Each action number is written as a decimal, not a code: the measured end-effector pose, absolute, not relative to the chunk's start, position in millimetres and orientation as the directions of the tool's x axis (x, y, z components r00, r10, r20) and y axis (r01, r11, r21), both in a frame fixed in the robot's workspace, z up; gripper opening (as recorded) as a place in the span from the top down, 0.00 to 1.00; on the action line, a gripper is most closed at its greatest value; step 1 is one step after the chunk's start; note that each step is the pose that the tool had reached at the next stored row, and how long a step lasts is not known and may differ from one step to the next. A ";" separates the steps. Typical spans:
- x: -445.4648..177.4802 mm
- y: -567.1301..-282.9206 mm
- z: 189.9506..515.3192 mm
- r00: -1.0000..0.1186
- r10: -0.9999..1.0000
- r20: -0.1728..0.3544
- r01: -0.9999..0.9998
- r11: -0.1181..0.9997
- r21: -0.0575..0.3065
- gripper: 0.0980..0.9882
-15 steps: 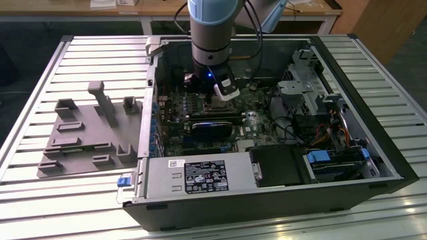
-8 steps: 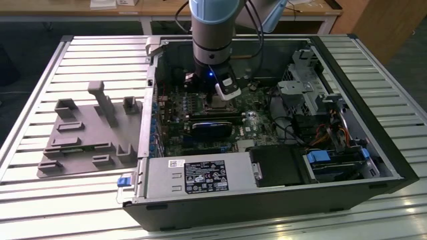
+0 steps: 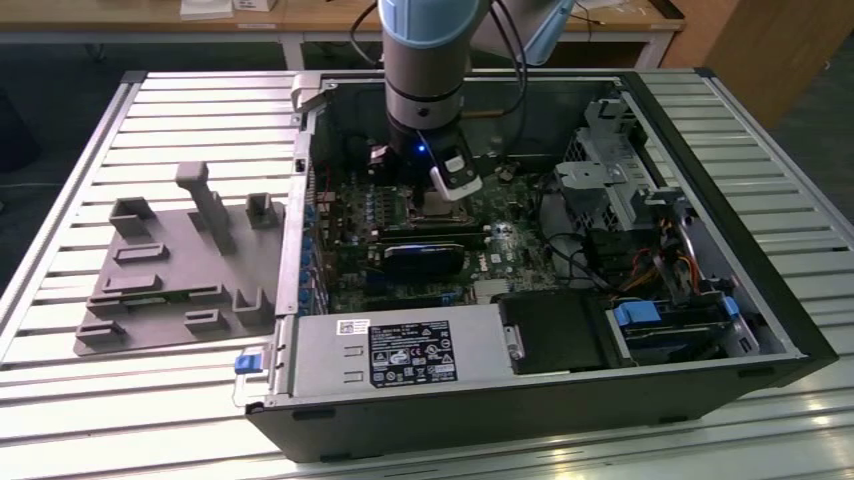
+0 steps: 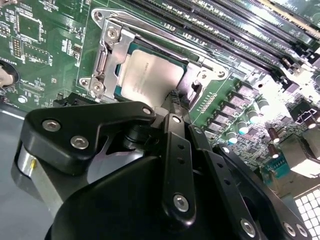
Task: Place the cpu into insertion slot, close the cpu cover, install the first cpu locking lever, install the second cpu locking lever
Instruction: 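Close the cpu cover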
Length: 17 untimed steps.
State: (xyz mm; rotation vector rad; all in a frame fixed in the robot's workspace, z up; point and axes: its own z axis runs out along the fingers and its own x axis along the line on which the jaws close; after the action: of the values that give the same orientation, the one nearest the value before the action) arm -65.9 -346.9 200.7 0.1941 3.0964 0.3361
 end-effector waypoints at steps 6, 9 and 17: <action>-67.0 -347.6 197.6 -0.992 0.126 -0.007 0.121 0.969 0.216 1.00; -66.9 -347.6 197.5 -0.992 0.126 -0.007 0.121 0.969 0.216 1.00; -65.0 -347.6 197.9 -0.992 0.126 -0.007 0.121 0.969 0.216 1.00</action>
State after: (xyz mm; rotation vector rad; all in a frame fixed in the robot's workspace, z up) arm -65.0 -347.6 197.9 0.1941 3.0964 0.3374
